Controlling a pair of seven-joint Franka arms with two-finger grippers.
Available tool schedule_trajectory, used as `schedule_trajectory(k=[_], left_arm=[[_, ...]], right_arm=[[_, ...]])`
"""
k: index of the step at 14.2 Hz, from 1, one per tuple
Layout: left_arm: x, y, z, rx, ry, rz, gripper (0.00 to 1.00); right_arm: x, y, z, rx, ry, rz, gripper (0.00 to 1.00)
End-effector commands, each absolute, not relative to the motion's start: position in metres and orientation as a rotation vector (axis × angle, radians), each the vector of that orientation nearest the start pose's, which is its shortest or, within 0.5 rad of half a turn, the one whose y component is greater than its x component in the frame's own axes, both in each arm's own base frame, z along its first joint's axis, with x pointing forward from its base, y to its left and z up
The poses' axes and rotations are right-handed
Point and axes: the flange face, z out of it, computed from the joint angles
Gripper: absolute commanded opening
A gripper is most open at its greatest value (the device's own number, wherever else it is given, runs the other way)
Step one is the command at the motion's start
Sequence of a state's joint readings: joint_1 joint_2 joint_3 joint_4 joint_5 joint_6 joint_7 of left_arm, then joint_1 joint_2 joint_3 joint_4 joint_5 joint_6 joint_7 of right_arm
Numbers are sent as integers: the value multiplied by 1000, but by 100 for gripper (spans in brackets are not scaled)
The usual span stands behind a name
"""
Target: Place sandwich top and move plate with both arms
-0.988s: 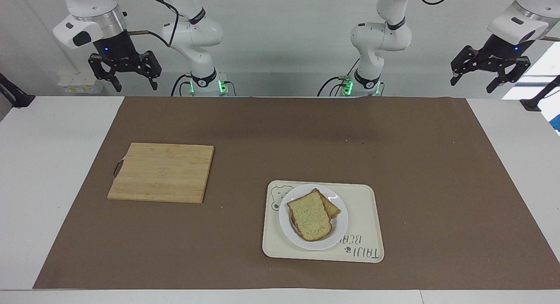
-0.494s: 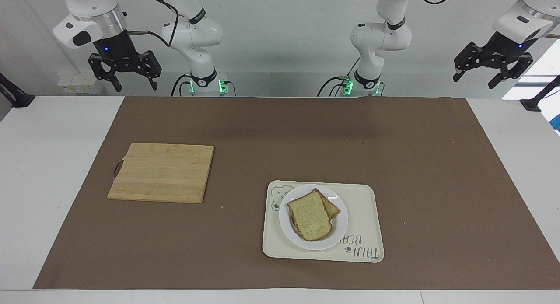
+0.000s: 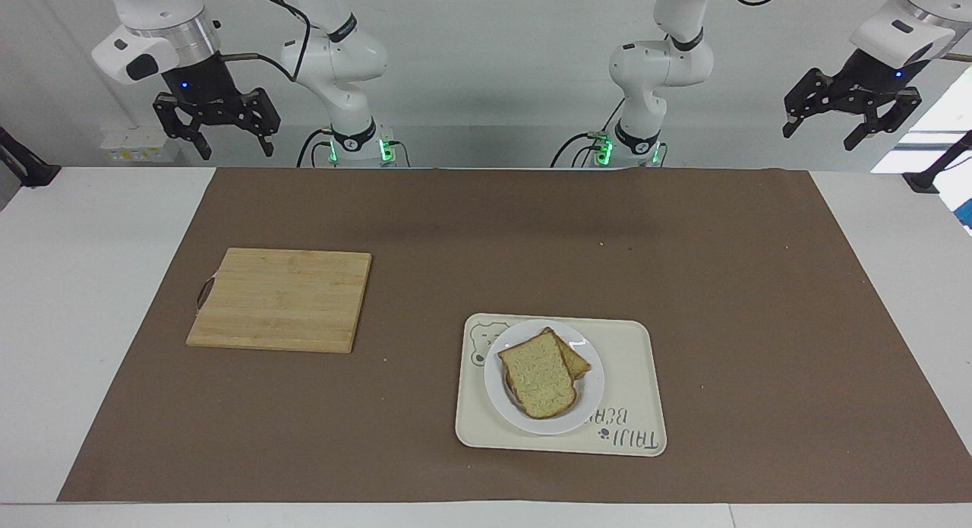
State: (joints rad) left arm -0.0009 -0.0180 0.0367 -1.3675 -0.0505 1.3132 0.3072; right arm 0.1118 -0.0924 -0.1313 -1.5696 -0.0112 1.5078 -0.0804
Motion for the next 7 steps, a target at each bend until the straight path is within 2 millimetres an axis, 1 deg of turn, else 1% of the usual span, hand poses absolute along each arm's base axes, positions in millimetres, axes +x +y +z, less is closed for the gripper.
schedule_trajectory(k=[1,2,3,5,7], left_arm=[[512,16,713,-3162,413,44,100],[511,15,712,-3161,407,52,100],[508,15,715,-3166,364,44,100],[509,17,716,-3176,212,30,100],[511,23,718,-3179,165,1,100]], right_arm=[[514,-17,672,-3139,-117,-40,100],[514,-17,672,-3139,-117,-40,100],[514,-17,672,-3139,-117,-40,100],[514,-17,672,-3139,-117,-40,100],[514,-17,672,-3139,-117,-40,100]])
